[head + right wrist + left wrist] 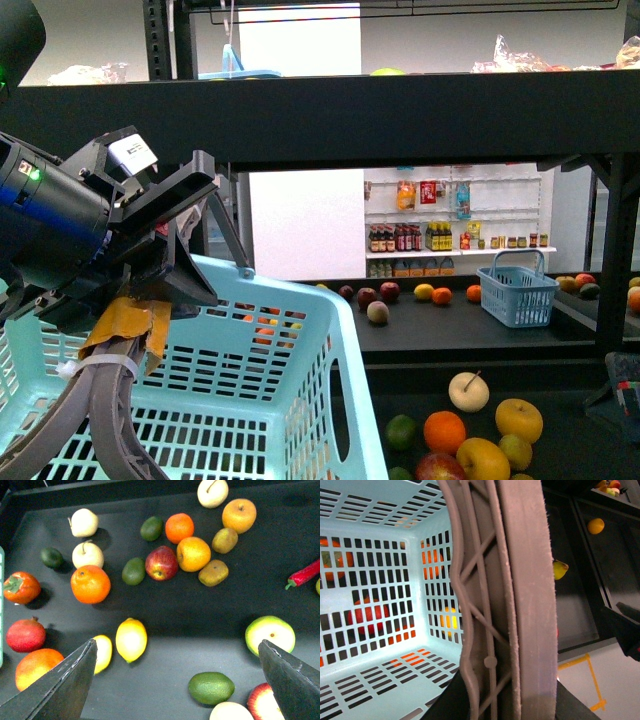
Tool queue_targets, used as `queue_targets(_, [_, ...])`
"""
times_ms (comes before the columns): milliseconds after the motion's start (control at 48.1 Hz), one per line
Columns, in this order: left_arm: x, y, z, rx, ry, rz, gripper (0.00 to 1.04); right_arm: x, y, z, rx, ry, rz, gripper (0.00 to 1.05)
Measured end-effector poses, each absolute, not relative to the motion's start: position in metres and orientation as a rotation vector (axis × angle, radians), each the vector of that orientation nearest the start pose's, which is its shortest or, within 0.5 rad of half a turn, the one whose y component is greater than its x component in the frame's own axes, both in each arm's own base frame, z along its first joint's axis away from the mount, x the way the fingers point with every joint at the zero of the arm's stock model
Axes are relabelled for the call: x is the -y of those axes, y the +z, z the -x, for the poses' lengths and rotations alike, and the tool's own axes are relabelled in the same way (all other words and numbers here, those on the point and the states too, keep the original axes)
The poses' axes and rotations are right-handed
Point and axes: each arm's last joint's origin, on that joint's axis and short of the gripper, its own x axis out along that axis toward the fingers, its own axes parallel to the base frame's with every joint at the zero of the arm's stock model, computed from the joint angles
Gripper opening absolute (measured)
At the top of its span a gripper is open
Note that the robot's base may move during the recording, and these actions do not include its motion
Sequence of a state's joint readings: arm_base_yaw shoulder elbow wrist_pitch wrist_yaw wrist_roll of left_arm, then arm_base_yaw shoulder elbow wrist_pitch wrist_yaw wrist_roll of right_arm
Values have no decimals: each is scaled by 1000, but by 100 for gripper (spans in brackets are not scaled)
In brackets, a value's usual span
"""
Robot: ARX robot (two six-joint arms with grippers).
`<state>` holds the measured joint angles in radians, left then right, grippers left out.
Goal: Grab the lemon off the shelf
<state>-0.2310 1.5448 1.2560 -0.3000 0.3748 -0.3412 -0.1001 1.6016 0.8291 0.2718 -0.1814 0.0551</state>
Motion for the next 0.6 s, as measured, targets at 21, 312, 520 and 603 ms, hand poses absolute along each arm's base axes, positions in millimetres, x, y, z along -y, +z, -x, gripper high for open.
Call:
queue_targets(21, [89,303,-332,-691,-481,362,17,28,192,-329,-502,66,-125,97])
queue_targets(312, [90,301,-333,-695,-479,360,17,6,125,-428,-623,181,-1,97])
queue_targets(520, [89,301,-333,-696,-478,365,17,-22,50,-449,-738,246,36,97])
queue_targets(603, [89,301,-333,-696,-477,365,17,-29,41,-459,-728,254,43,97])
